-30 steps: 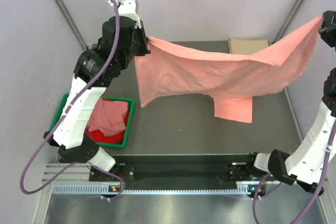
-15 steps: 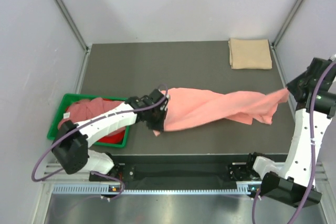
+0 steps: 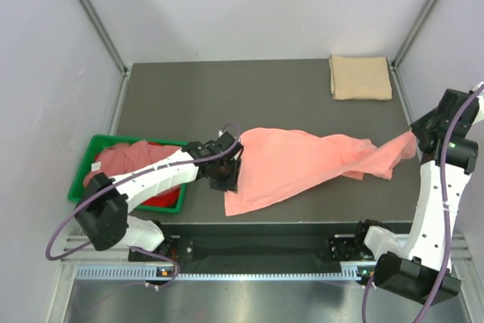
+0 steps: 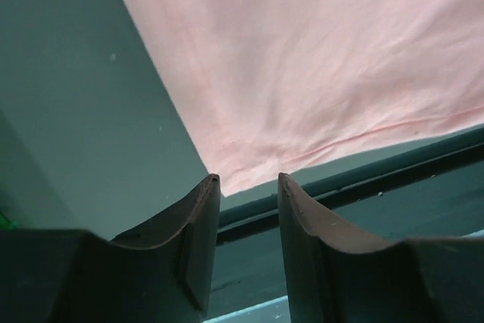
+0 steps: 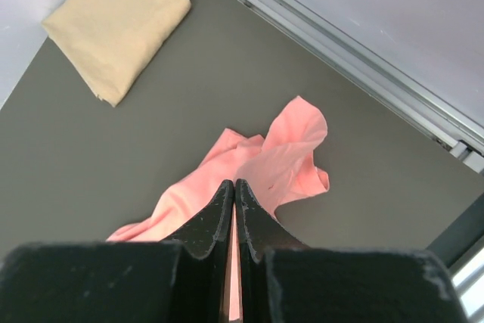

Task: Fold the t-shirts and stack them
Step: Flatten the tshirt out

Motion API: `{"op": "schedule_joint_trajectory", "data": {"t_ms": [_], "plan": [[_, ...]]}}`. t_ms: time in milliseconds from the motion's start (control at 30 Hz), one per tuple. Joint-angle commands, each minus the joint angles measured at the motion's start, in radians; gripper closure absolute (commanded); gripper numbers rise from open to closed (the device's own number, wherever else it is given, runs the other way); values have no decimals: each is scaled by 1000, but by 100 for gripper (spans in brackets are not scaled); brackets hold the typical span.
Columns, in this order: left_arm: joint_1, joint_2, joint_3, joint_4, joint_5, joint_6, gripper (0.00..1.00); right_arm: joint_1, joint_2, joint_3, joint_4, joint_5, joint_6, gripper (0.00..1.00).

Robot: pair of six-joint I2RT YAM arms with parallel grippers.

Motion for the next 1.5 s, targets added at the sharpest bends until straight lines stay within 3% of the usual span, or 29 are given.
{"op": "schedule_joint_trajectory", "data": {"t_ms": [0,367,733,1033,1133,1167,1300,1333,1433,1467], "plan": [[-5,-71,-122,35,63,-102,59,-13,-23,-19,73,-33,4,100],[-59,-132,-257,130,77,-216,57,-13,-36,-66,101,-82,11,100],[-60,-31,-306,201,45,-250,60,-11,-53,-104,118,-105,8,100],[-59,19,-294,201,47,-228,72,-13,-53,-116,124,-101,8,100],[-59,42,-279,196,54,-218,92,-13,-52,-119,124,-98,4,100],[-59,46,-263,187,53,-216,100,-13,-52,-118,124,-96,1,100],[-59,33,-144,51,-11,-178,100,-13,-43,-101,125,-128,4,100],[-59,35,-98,13,-104,-146,100,-13,-38,-96,139,-150,14,100],[-45,71,167,-151,-314,-68,100,10,49,-20,141,-262,17,100],[-34,90,318,-184,-352,-44,100,27,83,21,132,-266,14,100]]}}
